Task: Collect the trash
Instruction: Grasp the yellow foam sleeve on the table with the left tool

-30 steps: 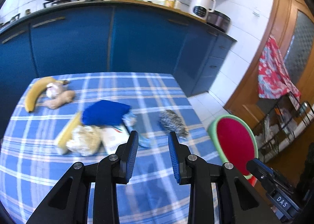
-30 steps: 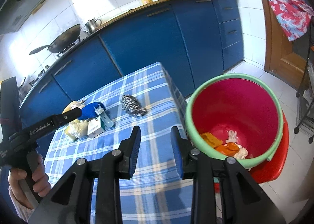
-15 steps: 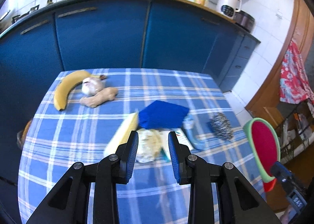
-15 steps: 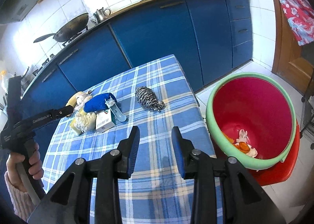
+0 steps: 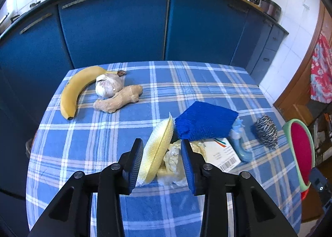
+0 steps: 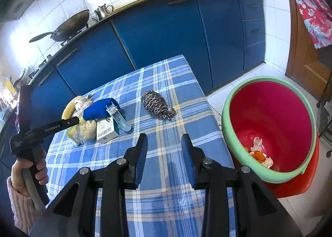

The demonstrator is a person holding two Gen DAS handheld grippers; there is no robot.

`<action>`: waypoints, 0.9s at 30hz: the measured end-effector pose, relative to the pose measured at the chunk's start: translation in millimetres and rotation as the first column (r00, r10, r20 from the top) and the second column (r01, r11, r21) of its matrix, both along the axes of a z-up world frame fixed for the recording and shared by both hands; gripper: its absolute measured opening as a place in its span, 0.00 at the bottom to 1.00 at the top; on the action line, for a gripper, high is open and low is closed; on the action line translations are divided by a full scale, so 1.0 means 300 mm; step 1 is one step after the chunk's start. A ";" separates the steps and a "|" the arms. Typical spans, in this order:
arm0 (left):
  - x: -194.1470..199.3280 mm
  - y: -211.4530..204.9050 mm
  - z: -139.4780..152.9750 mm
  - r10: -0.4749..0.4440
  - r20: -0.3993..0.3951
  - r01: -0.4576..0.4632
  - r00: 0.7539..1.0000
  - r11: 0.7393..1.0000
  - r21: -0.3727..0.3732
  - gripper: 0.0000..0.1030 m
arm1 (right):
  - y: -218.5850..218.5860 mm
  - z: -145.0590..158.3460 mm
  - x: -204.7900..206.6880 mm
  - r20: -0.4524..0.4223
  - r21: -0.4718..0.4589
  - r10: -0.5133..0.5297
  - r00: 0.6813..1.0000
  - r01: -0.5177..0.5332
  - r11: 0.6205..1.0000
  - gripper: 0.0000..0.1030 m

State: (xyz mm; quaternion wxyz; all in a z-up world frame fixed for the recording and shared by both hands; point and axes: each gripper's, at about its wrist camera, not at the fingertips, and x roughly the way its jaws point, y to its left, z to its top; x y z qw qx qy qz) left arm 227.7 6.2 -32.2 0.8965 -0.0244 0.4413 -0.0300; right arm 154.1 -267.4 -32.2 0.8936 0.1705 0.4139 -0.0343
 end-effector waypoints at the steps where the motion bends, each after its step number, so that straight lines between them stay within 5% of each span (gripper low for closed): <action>1: 0.006 0.004 -0.005 0.002 -0.005 -0.002 1.000 1.000 0.000 0.37 | 0.003 -0.002 0.006 -0.002 -0.004 0.000 1.000 0.000 1.000 0.35; 20: 0.032 0.094 -0.057 -0.001 0.007 0.002 1.000 0.989 -0.149 0.33 | 0.036 -0.067 0.211 -0.080 -0.050 0.052 0.995 -0.056 0.997 0.43; 27: 0.030 0.108 -0.076 0.033 0.017 -0.030 0.999 0.993 -0.111 0.33 | 0.037 -0.105 0.326 -0.134 -0.084 0.070 0.989 -0.081 0.993 0.50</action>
